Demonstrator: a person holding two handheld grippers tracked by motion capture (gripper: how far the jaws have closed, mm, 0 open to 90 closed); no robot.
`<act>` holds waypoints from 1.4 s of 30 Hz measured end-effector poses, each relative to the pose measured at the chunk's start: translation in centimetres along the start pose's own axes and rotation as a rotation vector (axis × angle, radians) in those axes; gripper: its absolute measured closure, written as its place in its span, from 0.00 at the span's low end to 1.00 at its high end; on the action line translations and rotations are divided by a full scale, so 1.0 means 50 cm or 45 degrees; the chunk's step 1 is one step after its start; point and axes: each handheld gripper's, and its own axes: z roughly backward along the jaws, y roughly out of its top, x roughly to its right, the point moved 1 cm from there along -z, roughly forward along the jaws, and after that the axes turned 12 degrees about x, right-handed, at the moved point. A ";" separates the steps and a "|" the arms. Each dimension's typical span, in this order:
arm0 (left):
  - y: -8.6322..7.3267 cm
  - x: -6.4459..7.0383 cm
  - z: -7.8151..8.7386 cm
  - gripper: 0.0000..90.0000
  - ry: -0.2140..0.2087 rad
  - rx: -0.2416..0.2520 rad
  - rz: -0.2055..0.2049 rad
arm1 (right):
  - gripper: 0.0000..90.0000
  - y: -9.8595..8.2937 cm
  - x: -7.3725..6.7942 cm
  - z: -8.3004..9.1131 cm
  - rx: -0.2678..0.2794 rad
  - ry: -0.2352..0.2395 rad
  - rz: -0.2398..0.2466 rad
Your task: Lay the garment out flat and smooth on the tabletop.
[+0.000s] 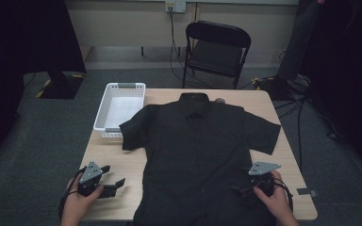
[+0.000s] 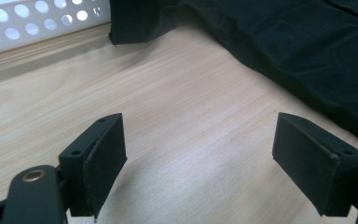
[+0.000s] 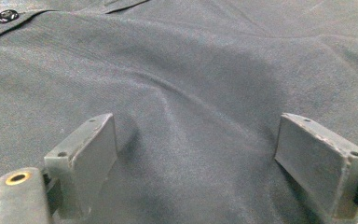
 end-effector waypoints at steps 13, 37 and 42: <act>-0.006 -0.009 0.008 0.19 0.020 -0.014 -0.002 | 0.14 0.000 0.000 0.000 0.000 0.000 0.000; -0.017 -0.019 0.014 0.19 0.037 -0.050 -0.013 | 0.14 0.000 0.000 0.000 0.000 0.000 0.000; -0.019 -0.021 0.015 0.19 0.044 -0.064 -0.025 | 0.14 0.000 0.000 0.000 0.000 0.000 0.000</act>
